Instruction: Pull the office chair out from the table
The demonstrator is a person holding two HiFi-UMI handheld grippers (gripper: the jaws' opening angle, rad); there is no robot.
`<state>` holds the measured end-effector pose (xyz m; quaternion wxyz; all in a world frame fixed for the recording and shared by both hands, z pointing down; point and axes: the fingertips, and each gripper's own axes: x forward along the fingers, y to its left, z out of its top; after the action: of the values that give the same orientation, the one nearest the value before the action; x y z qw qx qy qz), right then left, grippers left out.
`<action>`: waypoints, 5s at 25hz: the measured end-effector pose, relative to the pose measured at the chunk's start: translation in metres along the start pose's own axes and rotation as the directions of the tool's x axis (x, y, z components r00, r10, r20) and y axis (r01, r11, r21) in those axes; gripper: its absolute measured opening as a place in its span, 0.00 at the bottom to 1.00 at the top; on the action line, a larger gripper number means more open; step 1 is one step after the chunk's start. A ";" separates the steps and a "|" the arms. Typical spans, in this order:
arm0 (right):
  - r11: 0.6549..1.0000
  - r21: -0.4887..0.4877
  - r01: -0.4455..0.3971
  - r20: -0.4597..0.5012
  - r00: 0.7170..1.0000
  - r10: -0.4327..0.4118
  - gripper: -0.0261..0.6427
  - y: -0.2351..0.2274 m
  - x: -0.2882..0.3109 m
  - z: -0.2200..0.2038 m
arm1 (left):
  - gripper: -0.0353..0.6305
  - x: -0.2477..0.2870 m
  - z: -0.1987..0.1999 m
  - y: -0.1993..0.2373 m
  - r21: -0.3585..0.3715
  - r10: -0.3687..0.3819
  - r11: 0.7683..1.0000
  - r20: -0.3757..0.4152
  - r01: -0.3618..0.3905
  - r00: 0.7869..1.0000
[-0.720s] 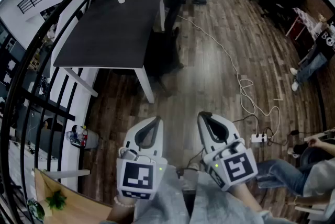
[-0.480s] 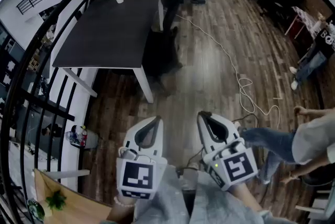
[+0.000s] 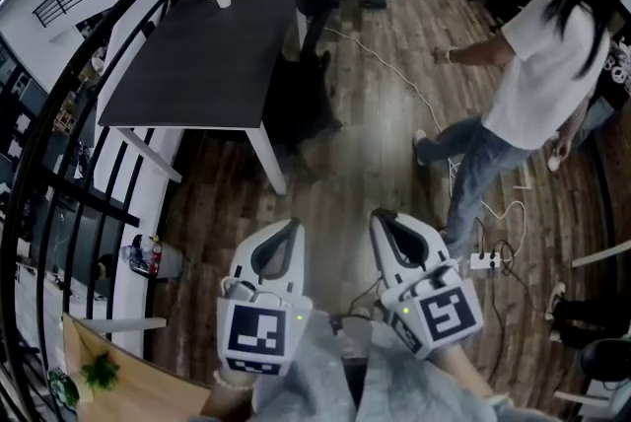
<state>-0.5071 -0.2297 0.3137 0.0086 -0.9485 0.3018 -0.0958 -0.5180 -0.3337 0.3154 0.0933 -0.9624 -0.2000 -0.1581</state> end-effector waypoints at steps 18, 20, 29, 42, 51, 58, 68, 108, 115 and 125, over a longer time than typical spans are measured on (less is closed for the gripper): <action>0.999 0.051 0.011 0.036 0.999 -0.012 0.04 -0.093 -0.060 -0.009 | 0.07 0.035 0.030 -0.089 -0.042 0.012 0.999 0.007 -0.012 1.000; 0.998 0.055 0.027 0.036 0.999 -0.029 0.04 -0.105 -0.069 -0.012 | 0.07 0.041 0.033 -0.101 -0.042 0.000 0.999 0.010 0.001 1.000; 0.992 0.074 0.101 0.036 0.994 -0.104 0.04 -0.145 -0.087 -0.024 | 0.07 0.073 0.034 -0.130 -0.019 -0.063 0.998 0.015 0.063 0.998; 0.979 0.087 0.182 0.064 0.980 -0.188 0.04 -0.233 -0.031 -0.001 | 0.07 0.193 0.072 -0.124 -0.013 -0.176 0.984 0.039 0.177 0.984; 0.961 0.066 0.268 0.042 0.962 -0.271 0.04 -0.319 0.037 0.020 | 0.07 0.299 0.111 -0.098 0.004 -0.230 0.973 0.040 0.230 0.972; 0.943 0.059 0.329 0.011 0.944 -0.330 0.04 -0.371 0.079 0.030 | 0.07 0.359 0.122 -0.073 -0.009 -0.256 0.967 0.027 0.256 0.966; 0.930 0.044 0.366 -0.022 0.931 -0.365 0.04 -0.402 0.110 0.030 | 0.07 0.400 0.118 -0.055 -0.036 -0.259 0.965 0.015 0.259 0.966; 0.988 -0.016 -0.152 -0.025 0.988 0.152 0.04 -0.635 0.276 0.057 | 0.07 0.613 0.210 -0.056 -0.095 0.208 0.973 -0.030 -0.210 0.978; 0.976 -0.046 -0.215 -0.029 0.976 0.214 0.04 -0.637 0.317 0.059 | 0.07 0.631 0.209 -0.029 -0.121 0.268 0.956 -0.023 -0.268 0.963; 0.925 -0.137 -0.355 -0.044 0.935 0.352 0.04 -0.625 0.414 0.088 | 0.07 0.667 0.222 0.041 -0.163 0.354 0.921 -0.024 -0.353 0.935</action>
<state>0.1968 0.0397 0.3465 -0.0452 -0.8757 0.4740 -0.0797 0.1381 -0.0798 0.3316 0.0398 -0.9875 -0.0099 -0.1521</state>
